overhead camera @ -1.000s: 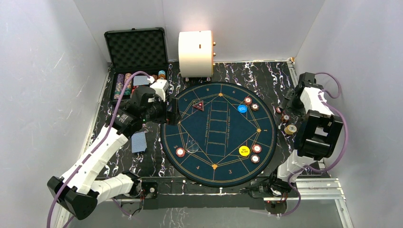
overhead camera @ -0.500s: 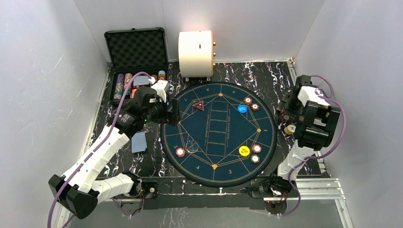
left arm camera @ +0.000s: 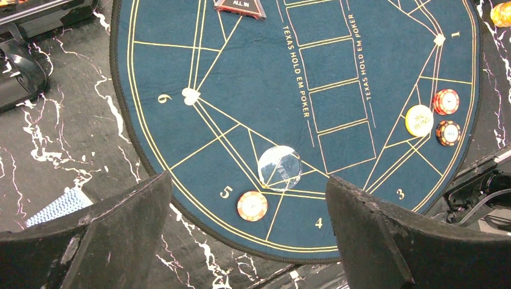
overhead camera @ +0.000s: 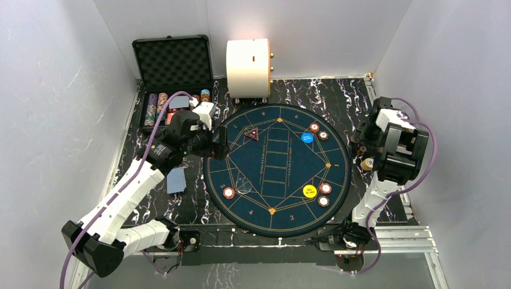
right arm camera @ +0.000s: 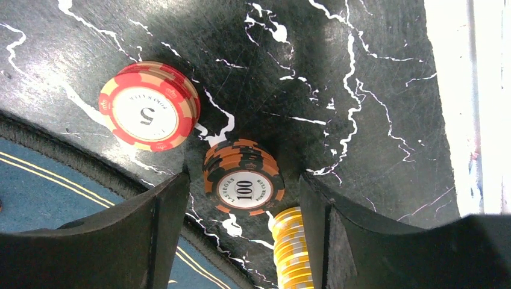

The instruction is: Distribute texas hold em gaming equipment

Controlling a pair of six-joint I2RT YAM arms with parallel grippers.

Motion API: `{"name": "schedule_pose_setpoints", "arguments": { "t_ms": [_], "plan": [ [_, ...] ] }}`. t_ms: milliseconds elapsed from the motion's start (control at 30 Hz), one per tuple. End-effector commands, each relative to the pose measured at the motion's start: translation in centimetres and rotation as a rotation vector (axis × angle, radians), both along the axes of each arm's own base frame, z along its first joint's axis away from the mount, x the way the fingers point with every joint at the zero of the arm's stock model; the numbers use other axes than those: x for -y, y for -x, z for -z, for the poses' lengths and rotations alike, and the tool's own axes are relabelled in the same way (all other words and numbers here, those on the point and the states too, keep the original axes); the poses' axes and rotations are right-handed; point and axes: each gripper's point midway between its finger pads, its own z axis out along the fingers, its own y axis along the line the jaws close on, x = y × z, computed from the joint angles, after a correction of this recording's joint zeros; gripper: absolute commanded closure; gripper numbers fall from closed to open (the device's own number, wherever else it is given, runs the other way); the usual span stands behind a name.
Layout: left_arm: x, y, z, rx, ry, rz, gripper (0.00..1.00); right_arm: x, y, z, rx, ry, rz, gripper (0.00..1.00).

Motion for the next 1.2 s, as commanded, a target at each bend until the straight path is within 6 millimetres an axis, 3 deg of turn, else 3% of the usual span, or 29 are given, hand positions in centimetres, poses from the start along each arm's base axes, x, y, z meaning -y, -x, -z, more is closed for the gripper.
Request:
{"name": "schedule_pose_setpoints", "arguments": {
  "t_ms": [0,200,300,367,533,567,600,667,867,967,1033,1167],
  "plan": [
    [0.0,-0.1,-0.4,0.016,-0.009,0.002,0.02,0.6,-1.3,-0.3,0.023,0.012,-0.009,0.27],
    [-0.1,0.0,-0.4,0.016,-0.011,-0.001,0.02,0.7,-1.2,-0.4,0.023,0.020,-0.006,0.35],
    [-0.1,0.0,-1.1,0.021,-0.004,0.000,0.02,0.8,-1.0,-0.7,0.026,0.028,0.004,0.45],
    [-0.2,0.2,-2.1,0.026,0.009,-0.008,0.02,1.2,-1.0,-2.0,0.054,0.063,0.032,0.63],
    [-0.1,1.1,-3.2,0.005,0.067,-0.034,0.02,-0.2,-1.6,-8.1,0.214,0.038,0.029,0.70],
    [-0.2,1.3,-3.2,-0.002,0.074,-0.045,0.02,-1.5,-1.5,-9.5,0.241,0.037,-0.001,0.70],
    [-0.5,1.5,-3.5,-0.009,0.077,-0.062,0.02,-4.2,-1.2,-10.2,0.240,0.027,-0.063,0.71],
    [-1.0,1.8,-4.6,-0.002,0.093,-0.098,0.02,-11.3,-0.1,-10.4,0.226,-0.006,-0.219,0.71],
    [-3.0,2.4,-7.3,0.049,0.152,-0.232,0.02,-27.3,5.0,-10.2,0.226,-0.099,-0.535,0.71],
    [-4.1,3.1,-9.0,0.090,0.181,-0.272,0.02,-34.2,8.9,-9.4,0.191,-0.128,-0.673,0.71],
    [-4.9,3.5,-10.3,0.116,0.187,-0.297,0.02,-38.9,12.8,-8.8,0.165,-0.146,-0.799,0.71],
    [-6.0,4.4,-11.8,0.136,0.194,-0.325,0.02,-44.2,19.0,-6.6,0.102,-0.111,-0.979,0.71]
  ]
}}
